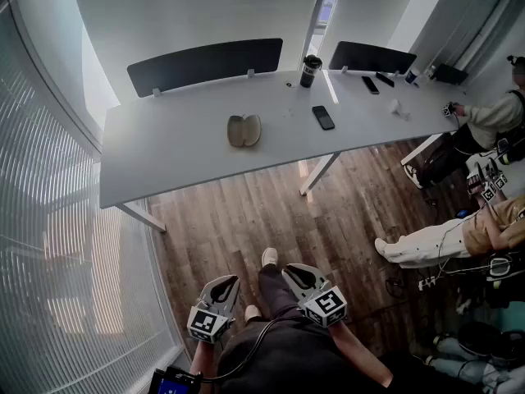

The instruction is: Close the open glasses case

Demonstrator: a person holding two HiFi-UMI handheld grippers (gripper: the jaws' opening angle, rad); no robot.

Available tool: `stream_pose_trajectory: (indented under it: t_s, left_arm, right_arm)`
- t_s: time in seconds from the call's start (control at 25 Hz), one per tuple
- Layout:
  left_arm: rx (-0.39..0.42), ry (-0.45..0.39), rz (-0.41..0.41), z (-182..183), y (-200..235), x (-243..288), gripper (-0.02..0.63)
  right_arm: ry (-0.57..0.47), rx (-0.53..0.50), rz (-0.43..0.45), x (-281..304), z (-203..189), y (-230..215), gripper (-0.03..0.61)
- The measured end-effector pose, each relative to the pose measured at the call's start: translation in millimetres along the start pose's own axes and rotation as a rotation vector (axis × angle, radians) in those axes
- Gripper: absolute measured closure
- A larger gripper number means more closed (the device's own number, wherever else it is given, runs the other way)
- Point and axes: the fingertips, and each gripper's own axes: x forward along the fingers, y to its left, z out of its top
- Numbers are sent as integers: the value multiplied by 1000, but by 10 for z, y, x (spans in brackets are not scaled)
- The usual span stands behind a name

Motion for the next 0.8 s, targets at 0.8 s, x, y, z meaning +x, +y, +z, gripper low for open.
stream_pose_trajectory:
  t_s: [0.8]
  left_arm:
    - [-40,30,58,829,1197,2135,580]
  right_arm:
    - [39,-101,133,1323,1077,-1876,505]
